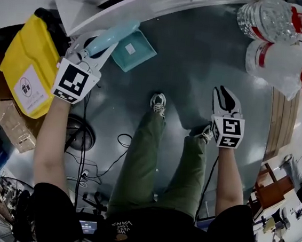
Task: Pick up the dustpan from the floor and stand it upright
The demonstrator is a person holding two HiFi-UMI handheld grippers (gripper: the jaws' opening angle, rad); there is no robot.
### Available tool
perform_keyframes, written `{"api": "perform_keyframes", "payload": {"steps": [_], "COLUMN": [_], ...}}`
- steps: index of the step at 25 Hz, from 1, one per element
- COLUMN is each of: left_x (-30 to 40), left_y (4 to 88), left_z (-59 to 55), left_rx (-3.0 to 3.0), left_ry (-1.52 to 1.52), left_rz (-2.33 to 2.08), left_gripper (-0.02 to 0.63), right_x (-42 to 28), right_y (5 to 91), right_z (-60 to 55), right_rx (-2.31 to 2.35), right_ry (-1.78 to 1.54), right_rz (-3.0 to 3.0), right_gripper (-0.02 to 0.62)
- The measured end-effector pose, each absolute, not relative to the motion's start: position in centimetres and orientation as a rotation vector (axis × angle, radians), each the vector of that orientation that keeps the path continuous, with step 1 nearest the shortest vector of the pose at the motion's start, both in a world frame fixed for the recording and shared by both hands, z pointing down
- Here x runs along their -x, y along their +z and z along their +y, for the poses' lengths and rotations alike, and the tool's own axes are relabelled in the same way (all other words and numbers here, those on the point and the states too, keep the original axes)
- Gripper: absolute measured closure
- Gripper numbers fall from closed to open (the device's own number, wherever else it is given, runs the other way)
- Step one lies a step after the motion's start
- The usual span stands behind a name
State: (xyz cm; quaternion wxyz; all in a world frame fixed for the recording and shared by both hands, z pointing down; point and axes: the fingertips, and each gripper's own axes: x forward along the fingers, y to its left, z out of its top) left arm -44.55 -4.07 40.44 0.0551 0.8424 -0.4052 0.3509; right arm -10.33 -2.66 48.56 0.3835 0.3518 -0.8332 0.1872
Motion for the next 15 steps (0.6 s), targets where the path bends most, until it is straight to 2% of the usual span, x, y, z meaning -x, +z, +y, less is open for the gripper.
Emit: {"api": "perform_keyframes", "payload": {"steps": [15], "left_x": [45.0], "left_y": [41.3], "left_z": [-2.4], "left_rx": [-2.469], "left_ry": [1.201], "left_rz": [-1.322], "left_gripper": [0.485], "right_x": [12.3], "right_y": [46.9], "right_z": [-2.4], "right_rx": [-0.903], "right_ry": [0.531], "right_rz": [-2.193], "right_gripper": [0.52]}}
